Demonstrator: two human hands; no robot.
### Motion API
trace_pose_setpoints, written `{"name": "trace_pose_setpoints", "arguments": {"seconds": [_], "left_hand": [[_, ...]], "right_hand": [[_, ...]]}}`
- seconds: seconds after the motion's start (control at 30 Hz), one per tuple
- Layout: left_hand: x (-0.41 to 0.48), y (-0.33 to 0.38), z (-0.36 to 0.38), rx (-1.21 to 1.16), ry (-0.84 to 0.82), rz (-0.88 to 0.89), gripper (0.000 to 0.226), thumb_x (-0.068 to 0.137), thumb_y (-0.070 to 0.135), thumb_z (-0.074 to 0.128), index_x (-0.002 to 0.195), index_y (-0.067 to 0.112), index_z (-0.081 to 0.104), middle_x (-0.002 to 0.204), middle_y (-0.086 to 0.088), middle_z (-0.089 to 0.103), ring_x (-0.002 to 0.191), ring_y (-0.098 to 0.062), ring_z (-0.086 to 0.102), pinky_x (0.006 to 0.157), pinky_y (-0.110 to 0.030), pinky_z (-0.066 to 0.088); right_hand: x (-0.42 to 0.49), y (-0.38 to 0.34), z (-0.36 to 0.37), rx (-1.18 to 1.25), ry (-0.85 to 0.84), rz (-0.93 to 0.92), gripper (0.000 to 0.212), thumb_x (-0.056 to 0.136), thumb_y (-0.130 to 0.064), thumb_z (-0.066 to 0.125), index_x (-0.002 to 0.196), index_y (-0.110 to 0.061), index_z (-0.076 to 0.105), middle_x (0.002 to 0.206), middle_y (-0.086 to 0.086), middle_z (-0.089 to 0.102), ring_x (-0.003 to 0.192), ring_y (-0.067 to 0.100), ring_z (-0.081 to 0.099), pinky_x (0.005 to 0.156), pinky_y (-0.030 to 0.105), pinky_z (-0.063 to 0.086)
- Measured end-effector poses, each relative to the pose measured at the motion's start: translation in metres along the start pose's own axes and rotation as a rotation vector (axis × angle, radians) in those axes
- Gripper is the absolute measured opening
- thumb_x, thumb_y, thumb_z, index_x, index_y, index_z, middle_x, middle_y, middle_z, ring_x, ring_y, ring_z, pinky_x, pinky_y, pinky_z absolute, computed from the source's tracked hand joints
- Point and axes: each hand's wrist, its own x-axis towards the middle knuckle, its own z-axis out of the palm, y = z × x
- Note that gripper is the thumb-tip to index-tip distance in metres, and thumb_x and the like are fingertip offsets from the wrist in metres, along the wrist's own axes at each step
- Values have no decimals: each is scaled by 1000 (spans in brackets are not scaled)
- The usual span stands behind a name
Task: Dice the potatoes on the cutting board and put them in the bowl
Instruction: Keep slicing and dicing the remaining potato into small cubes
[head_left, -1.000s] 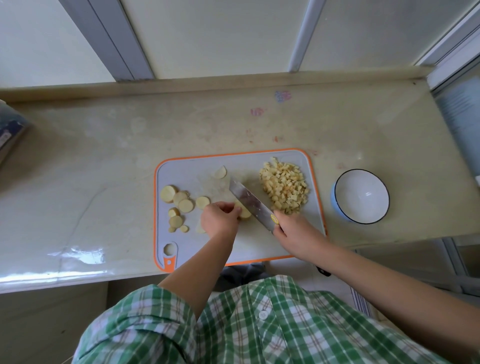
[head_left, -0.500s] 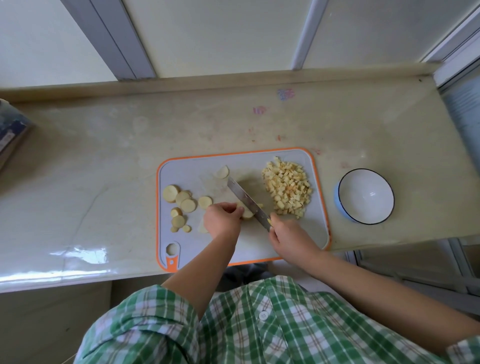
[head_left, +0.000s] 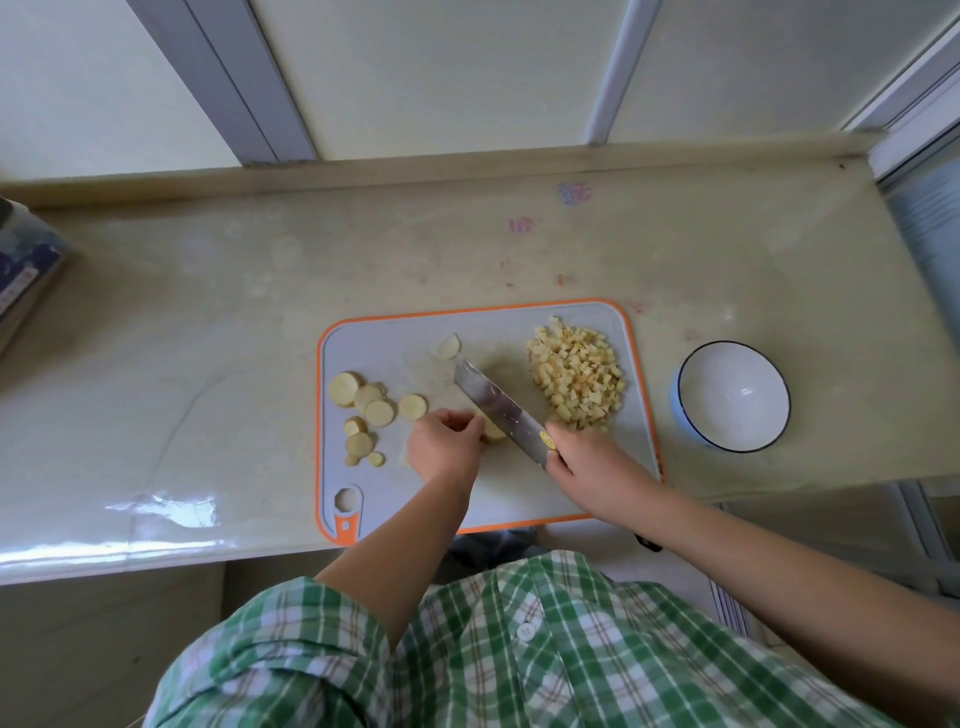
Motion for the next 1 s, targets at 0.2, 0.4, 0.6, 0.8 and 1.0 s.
{"name": "trace_pose_setpoints", "arguments": {"seconds": [0.2, 0.4, 0.6, 0.8, 1.0], "left_hand": [[1, 3, 0, -17, -9, -45, 7, 82, 16, 74, 75, 19, 71, 69, 3, 71, 64, -12, 70, 63, -26, 54], [2, 5, 0, -44, -20, -62, 12, 82, 16, 75, 71, 18, 70, 66, 3, 71, 61, -11, 70, 56, -22, 47], [0, 5, -2, -52, -24, -53, 11, 82, 17, 75, 72, 18, 71, 65, 4, 71, 62, -12, 70, 64, -26, 55], [-3, 2, -7, -12, -21, 24, 4, 84, 24, 71, 82, 20, 72, 71, 7, 71, 56, -7, 68, 60, -25, 55], [-6, -3, -8, 9, -29, 21, 8, 80, 24, 70, 73, 21, 68, 58, 2, 69, 56, -15, 69, 70, -36, 59]], "right_hand": [[0, -2, 9, 14, 3, 36, 19, 95, -12, 41, 78, -15, 33, 64, 3, 44, 57, 20, 44, 49, 33, 29], [11, -8, 19, -11, 21, 24, 11, 96, -12, 41, 86, -14, 35, 64, -1, 40, 64, 29, 50, 54, 35, 32], [13, -3, 33, 4, 71, 9, 6, 97, -15, 41, 93, -17, 38, 65, 6, 48, 60, 30, 53, 51, 38, 35], [12, 0, 20, 68, 111, -15, 16, 96, -13, 44, 84, -18, 35, 56, 3, 44, 52, 28, 47, 51, 35, 27], [4, -1, 0, 47, 19, -34, 18, 96, -13, 41, 79, -14, 34, 59, 1, 40, 51, 18, 38, 53, 37, 25]]}}
